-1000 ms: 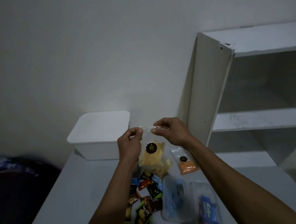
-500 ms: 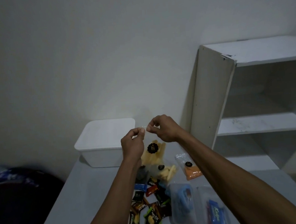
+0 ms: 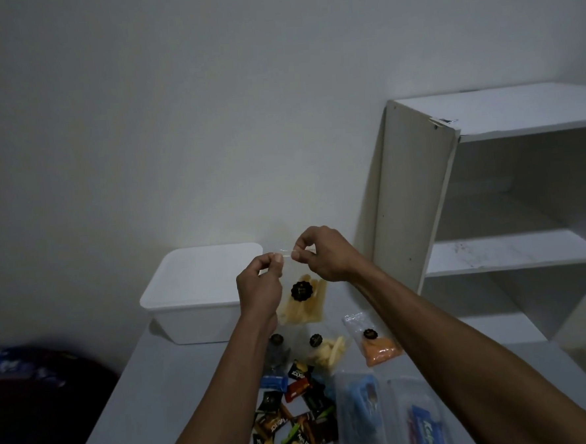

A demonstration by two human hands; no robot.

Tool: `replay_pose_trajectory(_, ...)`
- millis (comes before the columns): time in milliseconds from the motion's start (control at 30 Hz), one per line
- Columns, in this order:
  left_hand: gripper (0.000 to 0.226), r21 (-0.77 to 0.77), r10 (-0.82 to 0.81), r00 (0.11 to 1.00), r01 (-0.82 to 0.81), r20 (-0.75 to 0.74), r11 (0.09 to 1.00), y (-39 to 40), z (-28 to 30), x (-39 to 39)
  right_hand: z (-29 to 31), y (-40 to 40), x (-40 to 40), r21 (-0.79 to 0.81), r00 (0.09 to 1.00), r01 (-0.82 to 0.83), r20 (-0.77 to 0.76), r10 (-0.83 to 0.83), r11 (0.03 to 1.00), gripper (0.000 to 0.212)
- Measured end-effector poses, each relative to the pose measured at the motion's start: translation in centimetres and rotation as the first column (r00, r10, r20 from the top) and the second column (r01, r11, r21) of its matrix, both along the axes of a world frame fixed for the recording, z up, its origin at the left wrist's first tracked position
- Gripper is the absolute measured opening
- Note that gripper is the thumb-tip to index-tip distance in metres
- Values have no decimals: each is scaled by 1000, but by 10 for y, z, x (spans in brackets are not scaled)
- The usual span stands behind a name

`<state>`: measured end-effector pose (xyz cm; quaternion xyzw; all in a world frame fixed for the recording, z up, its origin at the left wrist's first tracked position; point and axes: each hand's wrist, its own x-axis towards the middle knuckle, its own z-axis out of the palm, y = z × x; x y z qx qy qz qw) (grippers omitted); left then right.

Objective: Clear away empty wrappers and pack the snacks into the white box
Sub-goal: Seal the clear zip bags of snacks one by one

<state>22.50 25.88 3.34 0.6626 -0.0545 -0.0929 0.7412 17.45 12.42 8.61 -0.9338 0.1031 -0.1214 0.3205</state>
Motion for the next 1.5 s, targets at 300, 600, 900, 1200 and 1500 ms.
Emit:
replay_pose_trajectory(300,7,-22,17,999,-18,-39,1000,-3,-5,9,-8,-11,0,103,1000,-14,-4,15,995,15)
replay_pose_trajectory(600,8,-30,23,998,-25,-64,999,-9,-10,18,-18,-24,4,184,1000,19,9,-21,983,13)
replay_pose_trajectory(900,5,-70,24,994,-32,-109,997,-13,-11,23,-26,-34,2,275,994,86,47,-103,958,17)
replay_pose_trajectory(1200,5,-80,17,992,-27,-125,996,-14,-8,26,-34,-39,2,541,973,143,75,-216,829,9)
replay_pose_trajectory(1500,6,-99,-4,989,-11,-148,995,-11,-3,25,-30,-40,-4,575,973,133,78,-216,807,14)
